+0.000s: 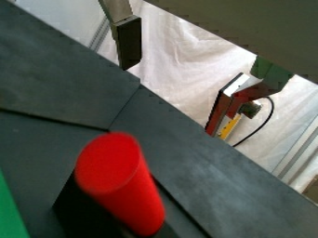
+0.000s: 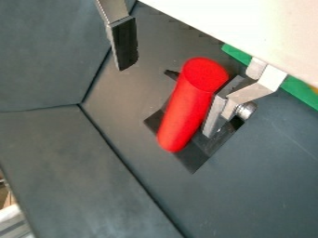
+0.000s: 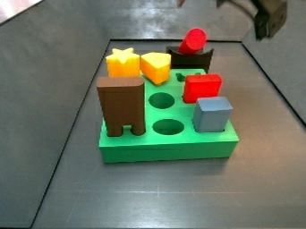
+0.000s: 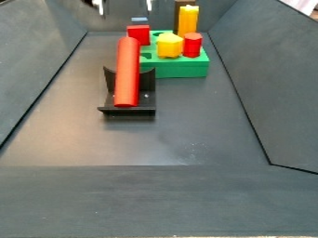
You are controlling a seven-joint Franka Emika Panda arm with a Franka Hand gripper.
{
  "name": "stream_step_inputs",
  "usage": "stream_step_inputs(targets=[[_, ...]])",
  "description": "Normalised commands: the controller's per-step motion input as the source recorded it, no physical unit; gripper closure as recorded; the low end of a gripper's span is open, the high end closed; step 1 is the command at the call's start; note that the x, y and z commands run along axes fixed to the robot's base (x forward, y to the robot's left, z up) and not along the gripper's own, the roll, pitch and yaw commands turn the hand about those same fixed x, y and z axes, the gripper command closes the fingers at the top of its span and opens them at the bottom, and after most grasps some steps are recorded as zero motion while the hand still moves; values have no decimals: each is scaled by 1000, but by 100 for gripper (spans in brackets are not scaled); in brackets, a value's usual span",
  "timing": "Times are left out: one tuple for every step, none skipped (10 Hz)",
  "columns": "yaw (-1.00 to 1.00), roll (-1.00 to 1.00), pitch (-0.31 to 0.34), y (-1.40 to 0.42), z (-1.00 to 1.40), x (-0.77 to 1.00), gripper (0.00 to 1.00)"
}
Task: Pick up the round object. Move up. Place the round object on the fixture. Regrasp the round object. Move to above the board. Insert the round object.
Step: Regrasp the round object, then move to above the board.
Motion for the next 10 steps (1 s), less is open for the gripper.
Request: stream_step_inputs(targets=[[18,68,-126,27,-1000,84,0],[-7,62,-117,26,-1000,89,0],[-20,61,-105,23,-1000,90,0],[-39,58,-81,18,-963,92,0],[-46,56,-62,12,-794,83,0],[-45,52,-29,5,-572,70,0],[-42,53,-19,2,-464,70,0],[-23,55,14,-1,-204,69,0],[0,0,0,0,0,0,100],[-165,-99,332,-261,1000,-111,100]])
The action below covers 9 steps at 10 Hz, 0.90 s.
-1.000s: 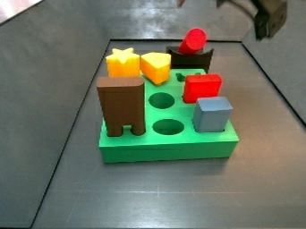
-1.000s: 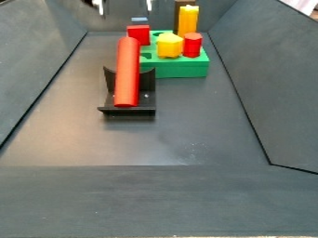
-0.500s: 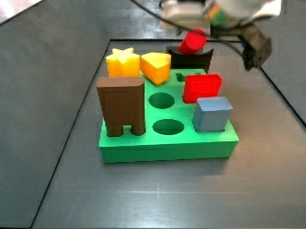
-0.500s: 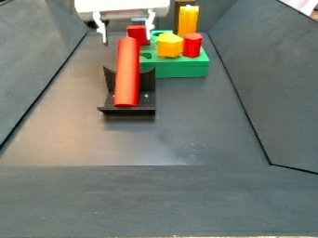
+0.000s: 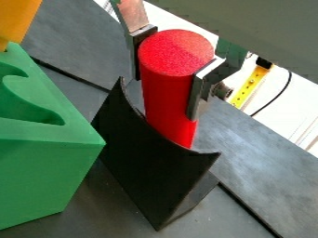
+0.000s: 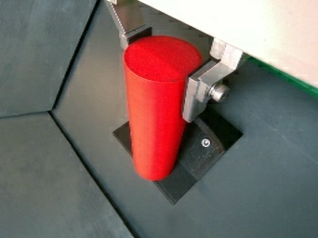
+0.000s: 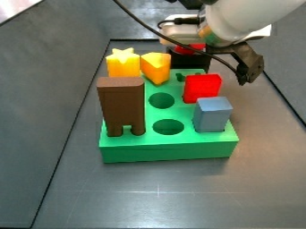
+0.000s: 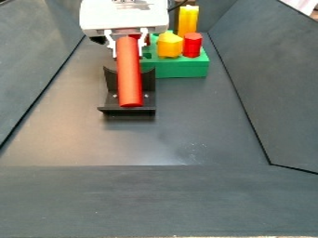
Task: Pick up the round object. Move up. Place the round object on the fixture. Regrasp the round object. Move to above the board. Insert the round object.
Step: Move to above the board.
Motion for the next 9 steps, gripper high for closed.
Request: stream_step_inputs(targets=[[-160,-101,332,-261,1000,-111,100],[-47,-105,320,-227,1000,-104,100],[47,-112,307,-202,1000,-98,100],[122,-105,278,-186,1000,-91,100],[169,-87,242,-174,1000,-81,100],[215,-54,170,-158,1000,-61,100],[220,-41,143,-149,1000,-53,100],[214,-27,103,-136,1000,-38,100],[195,-17,56,-121,1000,-23,100]])
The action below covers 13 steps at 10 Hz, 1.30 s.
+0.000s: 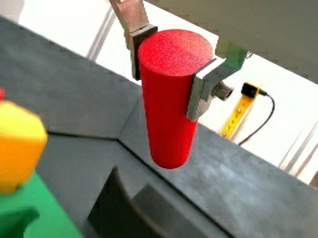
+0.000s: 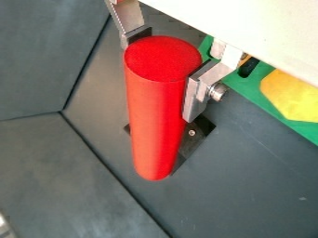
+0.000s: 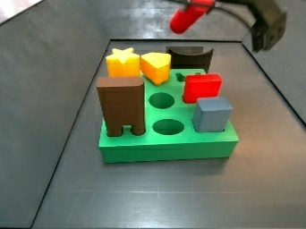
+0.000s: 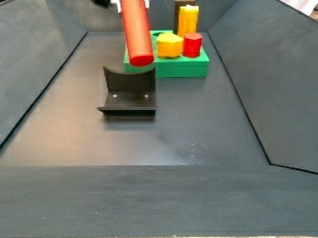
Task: Pick up the round object. Move up. Place the round object on the fixture. Regrasp the round object. Move to above the board. Insert the round object.
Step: Move to above the board.
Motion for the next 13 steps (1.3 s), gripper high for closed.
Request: stream_step_inputs(targets=[[164,-18,17,-94,943,-10,100],[145,-21,3,-69,834,-6,100],[106,-30,-12,-37,621,0,100],[88,-32,-12,-27,522,-2,100],[54,-40,-9,-14,321,-1,100],[34,-40,1,-10,177,2,100],[-78,-1000,-140,-1000,542,-669,100],[-79,-1000,-141,-1000,541,-669,100],[-82,-1000,-167,-1000,613,-777,100],[-85,-1000,-175,-1000,603,-814,100],[-98,-1000,-186,-932,585,-827,100],[-111,-1000,-191,-547,378,-555,100],[-116,-1000,-189,-270,207,-360,100]])
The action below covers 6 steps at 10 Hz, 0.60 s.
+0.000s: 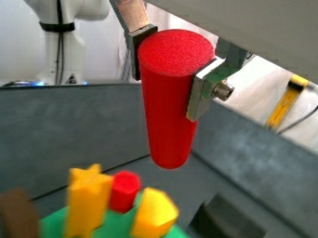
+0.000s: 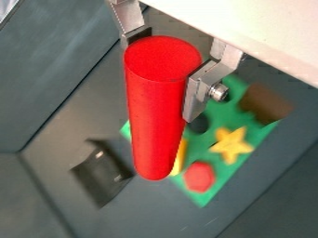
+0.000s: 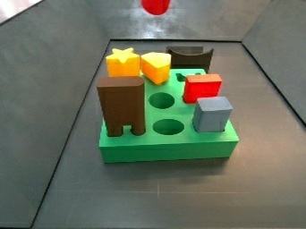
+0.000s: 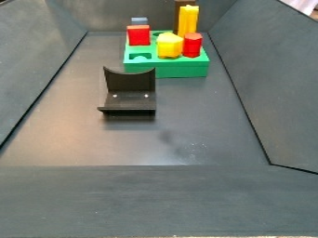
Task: Pick up the round object. Move up. Place the round object on the fixture. Regrasp the round object. Move to above the board. Insert the round object.
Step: Move to above the board.
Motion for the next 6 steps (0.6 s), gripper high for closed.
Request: stream_step_inputs(targets=[[-119,-1000,-188,-159,131,-267,100],[-125,-1000,-192,-61,68,-179,100],[-129,-1000,-202,-5,37,-132,100],[-130,-1000,-211,27,20,-115,100],[-130,-1000,-223,39,16,-109,100],[-87,-740,-190,42,8,-103,100]])
